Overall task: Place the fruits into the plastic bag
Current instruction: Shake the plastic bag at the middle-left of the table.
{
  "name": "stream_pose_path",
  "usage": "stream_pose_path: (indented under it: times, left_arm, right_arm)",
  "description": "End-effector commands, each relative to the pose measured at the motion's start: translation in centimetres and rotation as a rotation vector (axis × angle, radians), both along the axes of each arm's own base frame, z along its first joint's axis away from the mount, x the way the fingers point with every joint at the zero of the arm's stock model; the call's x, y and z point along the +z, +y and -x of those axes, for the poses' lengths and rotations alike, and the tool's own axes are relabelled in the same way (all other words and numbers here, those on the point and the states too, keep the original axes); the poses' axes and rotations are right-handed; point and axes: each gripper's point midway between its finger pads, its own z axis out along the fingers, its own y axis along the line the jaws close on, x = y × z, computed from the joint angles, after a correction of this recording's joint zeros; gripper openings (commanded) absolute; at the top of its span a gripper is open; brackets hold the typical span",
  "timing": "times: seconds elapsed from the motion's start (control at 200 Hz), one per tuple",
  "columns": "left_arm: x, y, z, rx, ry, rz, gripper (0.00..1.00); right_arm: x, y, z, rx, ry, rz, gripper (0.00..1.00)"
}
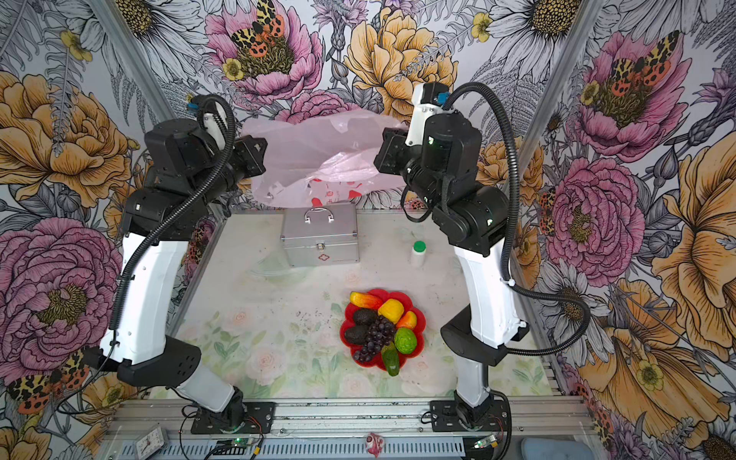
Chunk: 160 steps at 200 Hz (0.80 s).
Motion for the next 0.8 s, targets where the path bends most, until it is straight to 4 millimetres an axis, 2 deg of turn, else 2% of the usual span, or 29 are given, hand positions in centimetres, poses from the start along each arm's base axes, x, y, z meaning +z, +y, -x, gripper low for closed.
stream_pose_path:
  times: [0.0, 0.04, 0.05, 0.09, 0.115, 0.12, 0.125, 0.145, 0.16, 0.165, 0.195, 0.2, 0.205, 0.23, 0.235, 0.265, 0.305, 0.34, 0.385, 0.455, 0.585, 0.65, 0.796]
  left_arm:
    - [5.2, 0.9, 6.5, 0.084, -0.229, -0.129, 0.00]
    - [4.5, 1.3, 7.9, 0.113, -0.247, -0.156, 0.00]
    - [4.1, 1.5, 8.1, 0.120, -0.244, -0.160, 0.00]
    - [1.5, 2.8, 8.5, 0.164, -0.202, -0.169, 0.00]
    - [-0.8, 3.7, 8.5, 0.195, -0.154, -0.179, 0.00]
    - [-1.4, 4.0, 8.4, 0.203, -0.142, -0.181, 0.00]
    - [-1.9, 4.1, 8.4, 0.208, -0.132, -0.182, 0.00]
    - [-4.3, 4.8, 8.2, 0.228, -0.074, -0.188, 0.00]
    - [-6.3, 5.5, 7.9, 0.246, -0.023, -0.190, 0.00]
    - [-6.7, 5.7, 8.0, 0.248, -0.009, -0.186, 0.00]
    - [-10.9, 6.7, 7.6, 0.252, 0.115, -0.183, 0.00]
    - [-11.6, 7.0, 7.6, 0.259, 0.134, -0.182, 0.00]
    - [-12.2, 7.1, 7.6, 0.258, 0.153, -0.180, 0.00]
    - [-14.9, 7.6, 7.7, 0.246, 0.237, -0.164, 0.00]
    - [-15.4, 7.7, 7.8, 0.246, 0.249, -0.158, 0.00]
    - [-18.0, 8.3, 8.3, 0.248, 0.323, -0.140, 0.00]
    - [-19.8, 9.4, 9.6, 0.270, 0.355, -0.104, 0.00]
    - [-20.5, 10.2, 10.8, 0.292, 0.354, -0.074, 0.00]
    - [-20.9, 11.1, 12.1, 0.316, 0.346, -0.041, 0.00]
    - [-21.2, 12.3, 13.7, 0.343, 0.357, -0.011, 0.00]
    - [-21.1, 12.8, 15.8, 0.349, 0.389, 0.023, 0.00]
    - [-19.8, 13.1, 16.8, 0.352, 0.374, 0.045, 0.00]
    - [-13.7, 15.3, 19.9, 0.414, 0.214, 0.117, 0.00]
  right_arm:
    - [3.8, 0.8, 4.6, 0.149, -0.190, 0.047, 0.00]
    - [1.4, 1.2, 4.4, 0.151, -0.136, 0.083, 0.00]
    - [1.4, 1.0, 4.5, 0.148, -0.133, 0.082, 0.00]
    - [-2.4, 1.1, 3.4, 0.123, -0.030, 0.112, 0.00]
    - [-4.9, 1.2, 2.8, 0.113, 0.038, 0.120, 0.00]
    - [-6.6, 1.4, 2.4, 0.111, 0.079, 0.132, 0.00]
    - [-6.6, 1.4, 2.4, 0.111, 0.079, 0.132, 0.00]
    - [-8.9, 1.6, 2.0, 0.118, 0.141, 0.139, 0.00]
    - [-11.6, 2.0, 1.5, 0.127, 0.206, 0.157, 0.00]
    - [-13.2, 2.2, 1.2, 0.129, 0.238, 0.178, 0.00]
    - [-17.4, 2.6, 1.0, 0.144, 0.347, 0.187, 0.00]
    - [-18.6, 2.8, 1.0, 0.148, 0.379, 0.191, 0.00]
    - [-18.6, 2.8, 1.0, 0.148, 0.379, 0.191, 0.00]
    - [-22.0, 3.4, 1.0, 0.167, 0.463, 0.202, 0.00]
    - [-22.0, 3.4, 1.0, 0.167, 0.463, 0.202, 0.00]
    - [-24.9, 4.1, 1.3, 0.195, 0.541, 0.209, 0.00]
    - [-26.5, 4.7, 1.5, 0.209, 0.586, 0.212, 0.00]
    - [-26.9, 5.0, 1.5, 0.212, 0.593, 0.217, 0.00]
    - [-26.5, 5.3, 1.4, 0.212, 0.581, 0.217, 0.00]
    - [-25.0, 5.8, 0.8, 0.225, 0.542, 0.218, 0.00]
    - [-22.4, 7.7, -0.7, 0.291, 0.495, 0.188, 0.00]
    - [-20.9, 9.0, -1.2, 0.327, 0.468, 0.162, 0.00]
    - [-15.8, 11.7, -1.5, 0.426, 0.352, 0.110, 0.00]
